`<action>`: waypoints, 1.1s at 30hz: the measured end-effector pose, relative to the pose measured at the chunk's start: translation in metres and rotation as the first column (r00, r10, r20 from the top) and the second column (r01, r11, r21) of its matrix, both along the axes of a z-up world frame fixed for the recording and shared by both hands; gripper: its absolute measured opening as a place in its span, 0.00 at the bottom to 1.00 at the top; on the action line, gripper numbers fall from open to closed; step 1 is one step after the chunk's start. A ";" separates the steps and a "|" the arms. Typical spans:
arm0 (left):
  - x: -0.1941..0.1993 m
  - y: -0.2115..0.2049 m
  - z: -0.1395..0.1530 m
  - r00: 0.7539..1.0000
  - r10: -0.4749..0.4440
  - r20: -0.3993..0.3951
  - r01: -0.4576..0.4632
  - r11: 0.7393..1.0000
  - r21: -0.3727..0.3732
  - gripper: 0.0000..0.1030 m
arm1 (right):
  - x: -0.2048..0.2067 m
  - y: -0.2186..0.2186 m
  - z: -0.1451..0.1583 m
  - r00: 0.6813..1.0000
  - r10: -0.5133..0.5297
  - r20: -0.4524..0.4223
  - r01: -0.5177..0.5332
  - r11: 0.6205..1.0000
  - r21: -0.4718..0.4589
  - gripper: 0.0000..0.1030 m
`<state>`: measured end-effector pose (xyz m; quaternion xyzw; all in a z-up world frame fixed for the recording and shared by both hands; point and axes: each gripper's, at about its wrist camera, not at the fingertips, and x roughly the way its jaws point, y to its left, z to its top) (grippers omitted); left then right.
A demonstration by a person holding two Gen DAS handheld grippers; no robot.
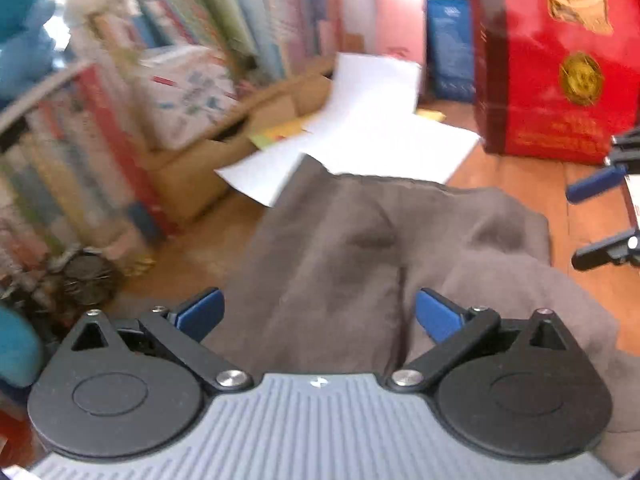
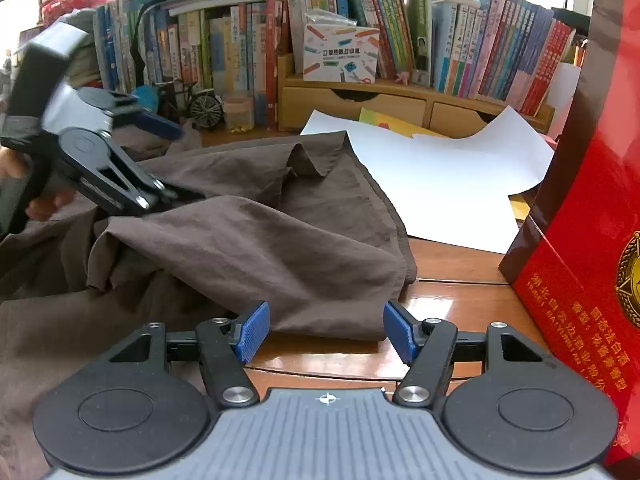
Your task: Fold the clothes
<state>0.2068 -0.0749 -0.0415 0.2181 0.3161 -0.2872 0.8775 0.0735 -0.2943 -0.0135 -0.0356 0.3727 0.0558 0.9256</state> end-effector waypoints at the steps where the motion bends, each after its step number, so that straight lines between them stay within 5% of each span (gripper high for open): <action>1: 0.004 -0.003 -0.004 1.000 0.008 -0.012 -0.008 1.000 0.008 0.93 | 0.000 0.000 0.000 1.000 0.001 0.002 -0.001 1.000 0.003 0.62; 2: 0.010 -0.006 -0.009 0.999 0.023 -0.039 -0.023 1.000 0.009 0.86 | -0.001 0.000 -0.001 1.000 0.003 0.004 -0.003 1.000 0.005 0.62; 4: 0.020 -0.007 -0.016 0.992 0.063 -0.110 -0.064 0.998 -0.002 0.26 | 0.000 -0.001 -0.001 1.000 0.007 0.007 -0.007 1.000 0.011 0.62; 5: 0.025 -0.007 -0.018 0.987 0.083 -0.140 -0.085 0.996 -0.007 0.10 | -0.001 -0.002 -0.002 1.000 0.006 0.011 -0.006 1.000 0.011 0.62; 6: 0.027 -0.006 -0.019 0.983 0.099 -0.153 -0.103 0.995 -0.013 0.07 | -0.001 -0.002 -0.002 1.000 0.004 0.015 -0.004 1.000 0.012 0.62; 11: 0.024 0.001 0.003 0.985 0.131 -0.114 -0.137 0.990 -0.042 0.03 | -0.003 -0.007 0.001 0.999 -0.015 0.042 0.014 1.000 0.025 0.62; 16: 0.029 0.037 0.059 0.967 0.256 -0.021 -0.256 0.959 -0.124 0.01 | -0.003 -0.013 0.005 0.998 -0.034 0.054 0.032 0.998 0.052 0.62; 20: 0.032 0.070 0.085 0.943 0.333 0.002 -0.328 0.931 -0.160 0.02 | 0.004 -0.018 0.004 0.998 -0.052 0.041 0.049 0.996 0.073 0.91; 22: 0.032 0.081 0.090 0.932 0.363 0.020 -0.357 0.923 -0.146 0.02 | 0.008 -0.022 0.002 0.997 -0.070 0.028 0.067 0.993 0.093 0.92; 25: 0.029 0.098 0.090 0.917 0.398 0.019 -0.393 0.910 -0.133 0.02 | 0.019 -0.036 -0.002 0.996 -0.086 -0.005 0.085 0.966 0.244 0.92; 30: 0.021 0.113 0.090 0.910 0.414 0.012 -0.408 0.901 -0.151 0.02 | 0.074 -0.046 -0.019 0.983 -0.103 -0.153 0.169 0.840 0.516 0.91; 31: 0.019 0.115 0.090 0.909 0.417 0.010 -0.411 0.899 -0.150 0.02 | 0.088 -0.043 -0.025 0.972 -0.119 -0.201 0.207 0.836 0.509 0.89; 32: 0.017 0.118 0.090 0.908 0.420 0.007 -0.414 0.897 -0.152 0.02 | 0.102 -0.039 -0.031 0.959 -0.135 -0.249 0.246 0.832 0.498 0.65; 33: 0.015 0.121 0.090 0.906 0.424 0.005 -0.418 0.895 -0.152 0.02 | 0.115 -0.034 -0.037 0.947 -0.148 -0.286 0.276 0.829 0.486 0.05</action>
